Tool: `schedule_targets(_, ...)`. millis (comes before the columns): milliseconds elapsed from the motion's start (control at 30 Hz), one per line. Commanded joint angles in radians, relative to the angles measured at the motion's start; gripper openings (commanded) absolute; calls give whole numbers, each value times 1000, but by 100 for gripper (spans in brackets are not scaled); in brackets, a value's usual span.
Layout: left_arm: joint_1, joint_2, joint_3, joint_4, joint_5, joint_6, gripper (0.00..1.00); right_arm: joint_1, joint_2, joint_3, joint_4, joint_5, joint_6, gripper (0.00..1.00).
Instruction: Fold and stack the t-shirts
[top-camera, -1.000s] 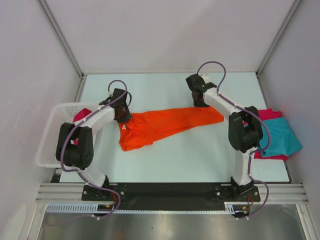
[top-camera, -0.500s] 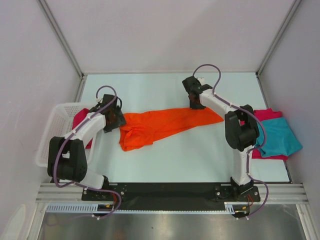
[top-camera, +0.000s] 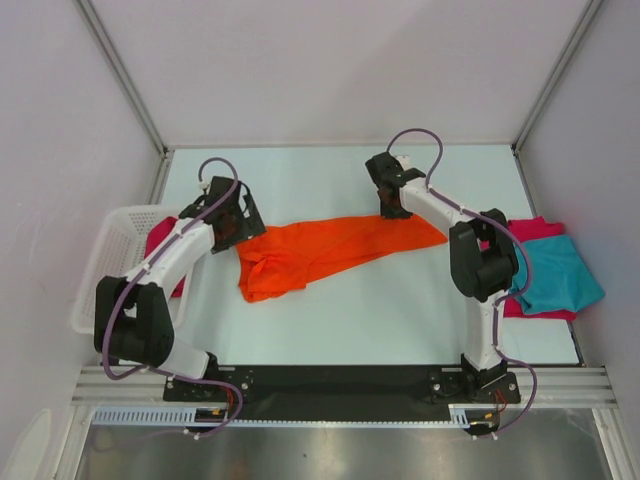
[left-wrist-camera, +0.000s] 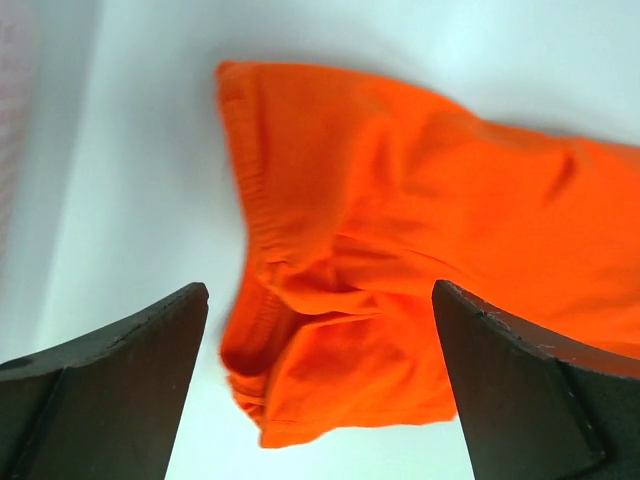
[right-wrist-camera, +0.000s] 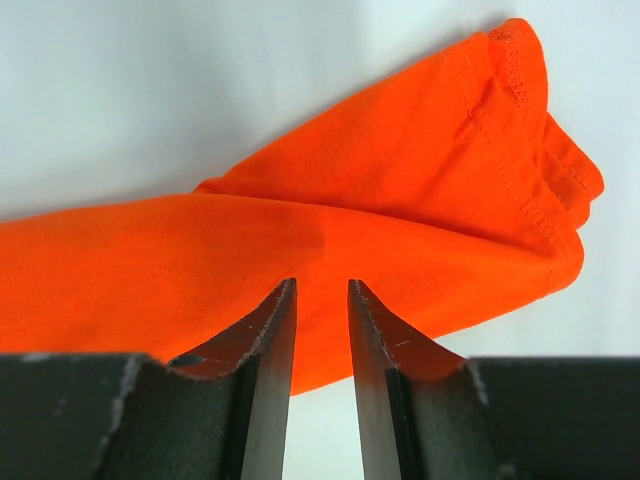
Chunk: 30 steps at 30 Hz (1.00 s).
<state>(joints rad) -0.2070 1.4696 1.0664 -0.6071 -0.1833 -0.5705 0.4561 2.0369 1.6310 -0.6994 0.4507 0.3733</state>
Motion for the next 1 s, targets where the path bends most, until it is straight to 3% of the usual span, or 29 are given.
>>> schedule_targets(0, -54, -11, 32, 20, 39, -23, 100, -4, -15, 44, -5, 11, 9, 33)
schedule_targets(300, -242, 44, -32, 112, 125, -92, 99, 0, -7, 81, -29, 3, 12, 32)
schedule_targets(700, -272, 57, -278, 237, 174, -172, 99, -28, -81, 55, -32, 5, -5, 33)
schedule_targets(967, -253, 70, -332, 237, 169, -232, 99, -43, -95, 69, -34, -4, -10, 33)
